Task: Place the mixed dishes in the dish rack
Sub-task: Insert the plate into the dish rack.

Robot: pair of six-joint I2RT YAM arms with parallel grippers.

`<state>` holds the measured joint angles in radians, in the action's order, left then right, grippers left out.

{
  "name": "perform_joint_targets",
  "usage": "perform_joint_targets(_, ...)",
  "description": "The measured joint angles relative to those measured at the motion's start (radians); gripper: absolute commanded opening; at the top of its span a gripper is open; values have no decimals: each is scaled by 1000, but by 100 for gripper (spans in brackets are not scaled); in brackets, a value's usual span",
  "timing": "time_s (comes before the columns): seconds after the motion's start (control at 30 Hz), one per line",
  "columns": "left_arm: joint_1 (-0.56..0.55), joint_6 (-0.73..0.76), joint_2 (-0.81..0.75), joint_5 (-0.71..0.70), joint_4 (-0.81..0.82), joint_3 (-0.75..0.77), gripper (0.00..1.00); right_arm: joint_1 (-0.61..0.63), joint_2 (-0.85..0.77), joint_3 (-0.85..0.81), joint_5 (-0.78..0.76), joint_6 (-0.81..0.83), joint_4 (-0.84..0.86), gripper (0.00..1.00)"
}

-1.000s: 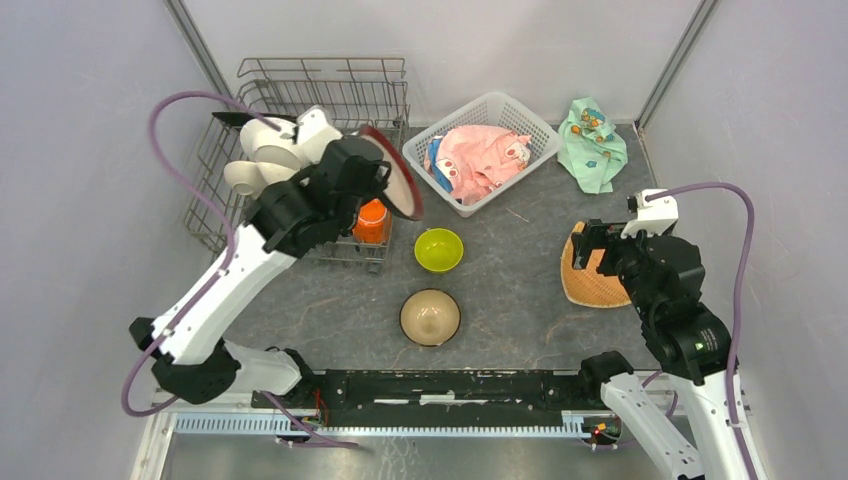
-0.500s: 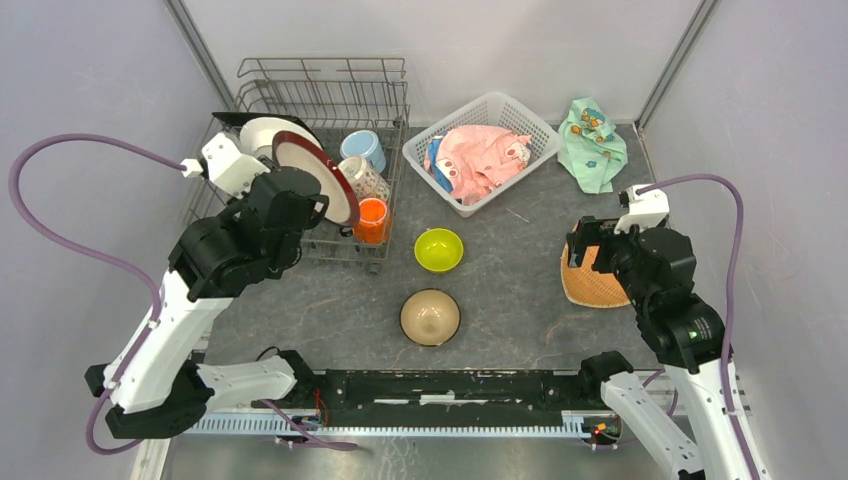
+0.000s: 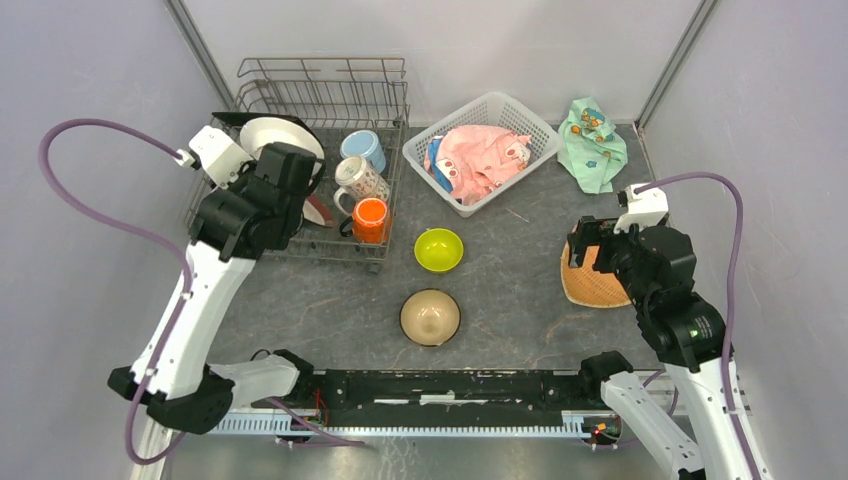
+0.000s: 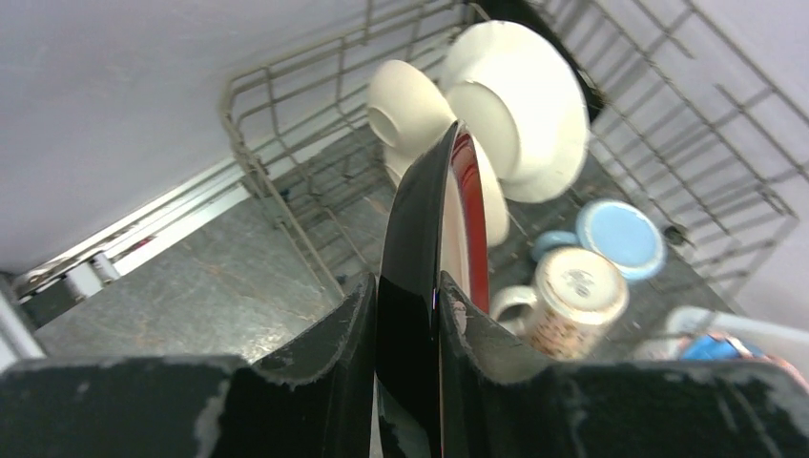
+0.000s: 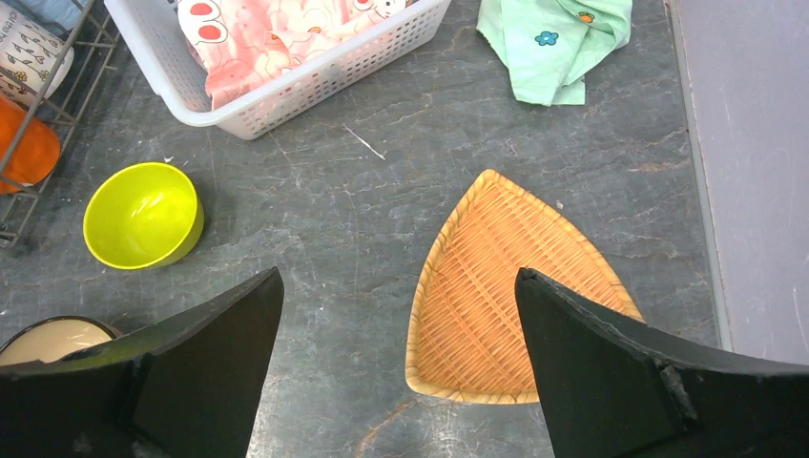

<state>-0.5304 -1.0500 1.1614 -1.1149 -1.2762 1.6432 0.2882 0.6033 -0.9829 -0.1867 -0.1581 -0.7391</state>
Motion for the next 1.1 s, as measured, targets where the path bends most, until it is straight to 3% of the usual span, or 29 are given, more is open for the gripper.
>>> perform_joint_targets(0.2,150,-27,106,8,-36,19,2,0,-1,-24,-2,9,-31,98)
perform_joint_targets(0.37,190,-124,185,-4,-125,68,2,0,-2,-49,-4,29,-55,98)
perform_joint_targets(0.57,234,-145,207,-4,-125,71,2,5,-5,-53,-14,53,-57,98)
perform_joint_targets(0.93,422,-203,243,53,-106,70,2,18,-18,-53,-55,78,-58,98)
perform_joint_targets(1.1,459,-235,324,80,-126,114,2,18,-24,-53,-71,77,-57,98)
